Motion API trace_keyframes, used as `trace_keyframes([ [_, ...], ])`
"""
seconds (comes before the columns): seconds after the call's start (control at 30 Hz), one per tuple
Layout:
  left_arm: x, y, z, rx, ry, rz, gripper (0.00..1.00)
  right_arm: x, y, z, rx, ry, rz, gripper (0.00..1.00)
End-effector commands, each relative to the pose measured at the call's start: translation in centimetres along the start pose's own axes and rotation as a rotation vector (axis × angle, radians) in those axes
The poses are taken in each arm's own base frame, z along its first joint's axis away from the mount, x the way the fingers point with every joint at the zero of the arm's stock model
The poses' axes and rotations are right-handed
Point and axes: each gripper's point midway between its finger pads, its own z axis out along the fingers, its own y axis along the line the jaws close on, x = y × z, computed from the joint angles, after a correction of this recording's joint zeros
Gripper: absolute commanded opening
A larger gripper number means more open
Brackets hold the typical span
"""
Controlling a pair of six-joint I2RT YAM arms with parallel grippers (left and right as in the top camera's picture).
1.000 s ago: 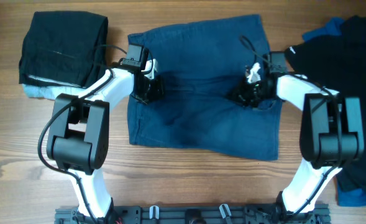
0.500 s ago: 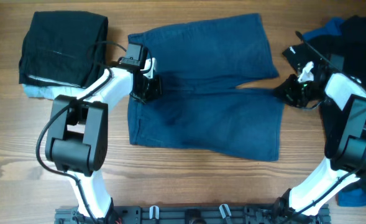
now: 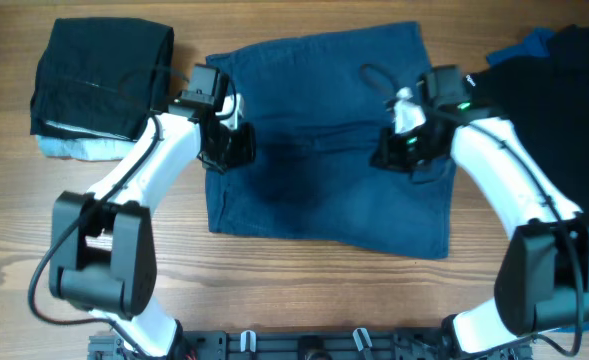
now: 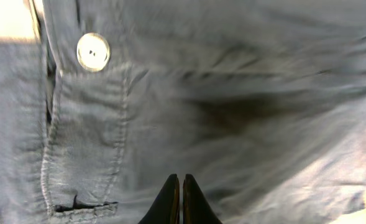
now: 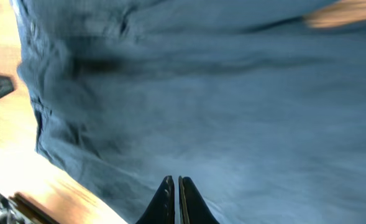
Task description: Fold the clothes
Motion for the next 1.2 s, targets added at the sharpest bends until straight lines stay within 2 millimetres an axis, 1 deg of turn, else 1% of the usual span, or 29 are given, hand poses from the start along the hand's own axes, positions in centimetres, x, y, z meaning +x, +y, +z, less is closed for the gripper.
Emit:
trace_keyframes([
  [0.0, 1.8, 1.5, 2.6, -0.008, 0.084, -0.042, 0.04, 1.2, 0.9, 3.3, -0.013, 0.011, 0.035, 0.04],
  [0.07, 2.1, 2.1, 3.8, -0.014, 0.101, -0.049, 0.04, 1.6, 1.2, 4.8, -0.02, 0.014, 0.062, 0.05],
  [0.1, 2.3, 2.3, 4.3, -0.018, 0.11, -0.052, 0.04, 1.8, 1.0, 5.2, -0.02, 0.017, 0.092, 0.05],
  [0.2, 3.0, 3.1, 5.6, -0.033, 0.151, -0.069, 0.04, 2.3, 0.1, 6.8, -0.008, 0.048, 0.167, 0.06],
  [0.23, 3.3, 3.4, 6.1, -0.039, 0.165, -0.075, 0.04, 2.5, -0.4, 7.7, -0.002, 0.07, 0.201, 0.06],
  [0.27, 3.4, 3.5, 6.4, -0.041, 0.171, -0.077, 0.04, 2.9, -0.8, 8.4, 0.006, 0.09, 0.22, 0.08],
  [0.3, 3.4, 3.6, 6.5, -0.041, 0.172, -0.077, 0.04, 3.2, -1.4, 8.8, 0.016, 0.108, 0.254, 0.08],
  [0.33, 3.4, 3.6, 6.6, -0.042, 0.173, -0.078, 0.04, 3.3, -2.0, 8.8, 0.025, 0.119, 0.297, 0.08],
  [0.37, 3.5, 3.6, 6.6, -0.043, 0.177, -0.079, 0.04, 3.3, -2.8, 8.5, 0.032, 0.122, 0.337, 0.06],
  [0.4, 3.9, 3.8, 6.5, -0.052, 0.192, -0.085, 0.04, 3.7, -5.2, 7.5, 0.079, 0.133, 0.4, 0.05],
  [0.43, 4.0, 4.1, 6.4, -0.066, 0.197, -0.088, 0.04, 4.1, -7.0, 6.7, 0.123, 0.139, 0.424, 0.05],
  [0.5, 3.9, 4.9, 6.4, -0.111, 0.187, -0.085, 0.04, 5.2, -11.5, 4.6, 0.224, 0.158, 0.486, 0.05],
  [0.57, 3.7, 4.9, 6.4, -0.109, 0.18, -0.084, 0.04, 5.2, -13.7, 3.1, 0.213, 0.146, 0.526, 0.05],
  [0.63, 3.7, 4.9, 6.4, -0.109, 0.18, -0.084, 0.04, 4.5, -14.5, 1.9, 0.206, 0.122, 0.528, 0.05],
  [0.7, 3.3, 4.6, 6.0, -0.102, 0.162, -0.078, 0.04, 2.5, -13.2, 0.2, 0.138, 0.071, 0.479, 0.05],
  [0.73, 2.3, 3.9, 5.3, -0.089, 0.129, -0.066, 0.04, 0.1, -11.6, -1.9, 0.092, 0.006, 0.417, 0.05],
  [0.8, 0.3, 2.4, 3.4, -0.064, 0.063, -0.042, 0.04, -3.2, -9.9, -5.4, 0.073, -0.106, 0.344, 0.04],
  [0.83, -1.5, 1.0, 1.2, -0.04, -0.004, -0.018, 0.04, -6.1, -8.6, -8.5, 0.068, -0.228, 0.279, 0.04],
  [0.87, -2.8, -0.2, -0.5, -0.018, -0.063, 0.004, 0.04, -7.6, -8.1, -9.9, 0.066, -0.298, 0.242, 0.04],
  [0.9, -3.8, -1.0, -1.7, 0.0, -0.112, 0.022, 0.04, -9.2, -7.9, -10.9, 0.07, -0.375, 0.206, 0.04],
  [0.93, -5.0, -1.8, -2.6, 0.022, -0.172, 0.043, 0.04, -10.2, -8.3, -11.4, 0.094, -0.422, 0.19, 0.04],
  [0.97, -6.6, -2.3, -3.4, 0.03, -0.248, 0.065, 0.04, -11.3, -9.5, -11.6, 0.146, -0.468, 0.206, 0.04],
  [1.0, -7.4, -2.3, -3.4, 0.026, -0.28, 0.072, 0.04, -11.8, -10.9, -11.4, 0.208, -0.494, 0.222, 0.04],
  [1.03, -8.2, -2.0, -2.9, 0.006, -0.308, 0.077, 0.04, -12.4, -12.1, -10.8, 0.244, -0.514, 0.223, 0.04],
  [1.07, -8.6, -1.7, -2.1, 0.002, -0.31, 0.077, 0.04, -13.2, -12.7, -9.7, 0.238, -0.524, 0.21, 0.04],
  [1.1, -8.9, -1.4, -0.8, -0.001, -0.299, 0.073, 0.04, -13.8, -13.4, -8.7, 0.239, -0.527, 0.209, 0.06],
  [1.13, -8.8, -0.7, 1.0, -0.012, -0.272, 0.064, 0.04, -14.6, -14.2, -7.4, 0.236, -0.529, 0.207, 0.08],
  [1.17, -8.6, -0.2, 2.0, -0.02, -0.25, 0.057, 0.04, -15.1, -14.6, -6.3, 0.218, -0.527, 0.201, 0.08],
])
